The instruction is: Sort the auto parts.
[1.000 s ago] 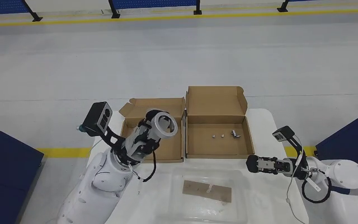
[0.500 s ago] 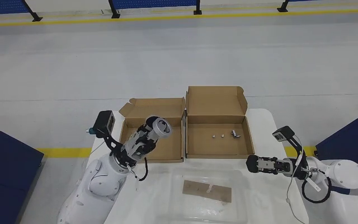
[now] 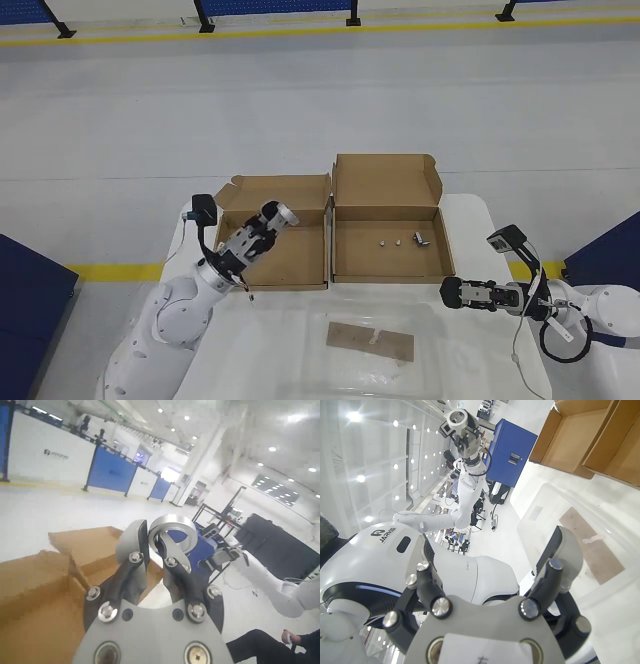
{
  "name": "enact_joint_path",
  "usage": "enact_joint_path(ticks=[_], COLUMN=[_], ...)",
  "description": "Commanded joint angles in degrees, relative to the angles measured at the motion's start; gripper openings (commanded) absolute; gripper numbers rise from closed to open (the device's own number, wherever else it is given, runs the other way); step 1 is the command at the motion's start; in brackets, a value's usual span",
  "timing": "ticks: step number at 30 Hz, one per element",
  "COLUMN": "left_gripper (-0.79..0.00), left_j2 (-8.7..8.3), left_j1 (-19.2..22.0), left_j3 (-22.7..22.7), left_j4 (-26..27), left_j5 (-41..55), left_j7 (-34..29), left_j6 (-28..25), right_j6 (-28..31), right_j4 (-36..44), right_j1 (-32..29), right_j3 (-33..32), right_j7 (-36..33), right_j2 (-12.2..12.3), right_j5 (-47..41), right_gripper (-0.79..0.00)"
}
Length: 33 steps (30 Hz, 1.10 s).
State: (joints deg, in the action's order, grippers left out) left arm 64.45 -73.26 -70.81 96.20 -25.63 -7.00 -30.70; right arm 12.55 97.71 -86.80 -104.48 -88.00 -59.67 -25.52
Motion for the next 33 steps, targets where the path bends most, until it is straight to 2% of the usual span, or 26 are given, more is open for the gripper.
enact_joint_path(ticks=[1, 8, 10, 13, 20, 22, 30, 33], left_gripper=[-0.785, -0.785, -0.785, -0.785, -0.785, -0.785, -0.785, -0.785], left_j2=[0.11, 0.24, 0.24, 0.45, 1.31, 1.55, 1.57, 1.77], left_j1=[0.5, 0.7, 0.9, 2.5, 8.6, 9.6, 9.5, 11.0], left_j3=[0.0, 0.1, 0.3, 0.3, 1.7, 2.3, 2.3, 3.0], left_j4=[-1.3, -1.6, -1.6, -2.5, -5.9, -6.3, -6.3, -6.8], left_j5=[0.8, 1.4, 0.7, 2.8, 5.0, 5.7, 5.9, 5.6], left_j7=[-0.9, 0.0, -1.9, -5.8, -15.1, -15.6, -15.6, -18.3], left_j6=[2.2, 1.8, 3.9, 10.9, 31.9, 32.9, 33.0, 37.2], right_j6=[0.0, 0.0, 0.0, 0.0, 0.0, 0.0, 0.0, 0.0], right_j4=[0.0, 0.0, 0.0, 0.0, 0.0, 0.0, 0.0, 0.0], right_j1=[0.0, 0.0, 0.0, 0.0, 0.0, 0.0, 0.0, 0.0], right_j3=[0.0, 0.0, 0.0, 0.0, 0.0, 0.0, 0.0, 0.0], right_j7=[0.0, 0.0, 0.0, 0.0, 0.0, 0.0, 0.0, 0.0], right_j2=[0.0, 0.0, 0.0, 0.0, 0.0, 0.0, 0.0, 0.0], right_j5=[0.0, 0.0, 0.0, 0.0, 0.0, 0.0, 0.0, 0.0], right_gripper=[0.0, 0.0, 0.0, 0.0, 0.0, 0.0, 0.0, 0.0])
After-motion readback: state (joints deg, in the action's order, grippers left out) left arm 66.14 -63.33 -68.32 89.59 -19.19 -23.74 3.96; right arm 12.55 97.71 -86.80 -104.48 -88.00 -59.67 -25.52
